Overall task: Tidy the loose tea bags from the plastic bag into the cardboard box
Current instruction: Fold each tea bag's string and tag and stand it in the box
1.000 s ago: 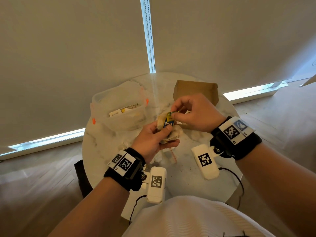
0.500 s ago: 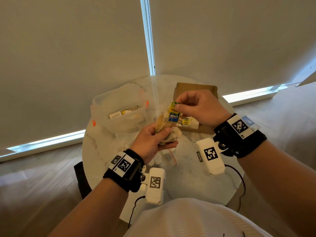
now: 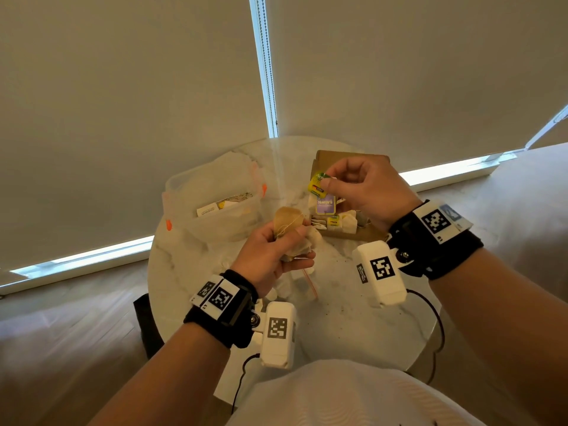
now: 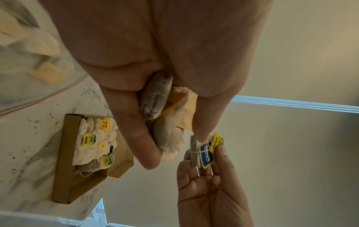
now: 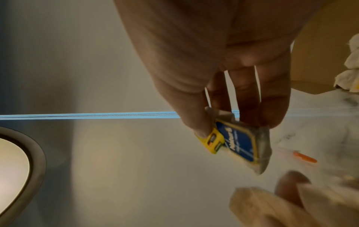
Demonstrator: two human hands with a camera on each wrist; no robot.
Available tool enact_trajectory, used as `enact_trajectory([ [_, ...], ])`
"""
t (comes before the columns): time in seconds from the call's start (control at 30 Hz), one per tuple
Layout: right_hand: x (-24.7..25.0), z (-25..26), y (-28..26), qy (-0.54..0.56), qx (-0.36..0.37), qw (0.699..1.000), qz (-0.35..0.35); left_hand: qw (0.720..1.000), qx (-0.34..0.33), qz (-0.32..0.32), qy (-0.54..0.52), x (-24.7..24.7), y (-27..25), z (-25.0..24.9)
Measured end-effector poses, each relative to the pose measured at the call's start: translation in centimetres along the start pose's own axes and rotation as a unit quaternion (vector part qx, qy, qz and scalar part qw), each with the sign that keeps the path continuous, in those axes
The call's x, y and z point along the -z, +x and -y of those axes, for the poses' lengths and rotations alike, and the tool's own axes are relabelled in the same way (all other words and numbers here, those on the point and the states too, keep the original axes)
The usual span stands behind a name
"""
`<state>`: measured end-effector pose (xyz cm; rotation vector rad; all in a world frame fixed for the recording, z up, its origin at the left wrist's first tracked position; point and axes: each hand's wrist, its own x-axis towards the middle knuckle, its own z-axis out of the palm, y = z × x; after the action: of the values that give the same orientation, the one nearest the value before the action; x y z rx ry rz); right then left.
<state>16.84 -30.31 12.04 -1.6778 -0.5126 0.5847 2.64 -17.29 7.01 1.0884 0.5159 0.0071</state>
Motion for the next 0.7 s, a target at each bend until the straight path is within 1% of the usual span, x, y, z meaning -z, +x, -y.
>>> enact_trajectory([
  [0.07, -0.5, -0.3, -0.1, 0.011, -0.014, 1.000, 0.022, 1.000, -0.008, -0.004, 0.004, -0.3, 0.1, -0.3],
  [0.17, -1.3, -0.6, -0.3, -0.012, -0.002, 0.999, 0.050, 0.999, -0.025, -0.019, 0.012, -0.7, 0.4, -0.5],
  [0.33, -1.6, -1.2, -0.3, -0.039, 0.025, 0.998, 0.044, 0.997, -0.049, -0.056, 0.025, -0.5, 0.7, -0.5],
  [0.43, -1.5, -1.5, -0.4, -0.031, 0.021, 0.998, 0.045, 0.996, -0.055, -0.070, 0.016, -0.5, 0.8, -0.5],
  [0.57, -1.5, -2.0, -0.7, -0.041, 0.002, 0.997, 0.065, 0.995, -0.062, -0.079, 0.000, -0.6, 1.0, -0.5],
  [0.7, -1.3, -2.0, -0.5, -0.021, -0.010, 0.998, 0.058, 0.993, -0.066, -0.095, -0.008, -0.5, 1.2, -0.4],
])
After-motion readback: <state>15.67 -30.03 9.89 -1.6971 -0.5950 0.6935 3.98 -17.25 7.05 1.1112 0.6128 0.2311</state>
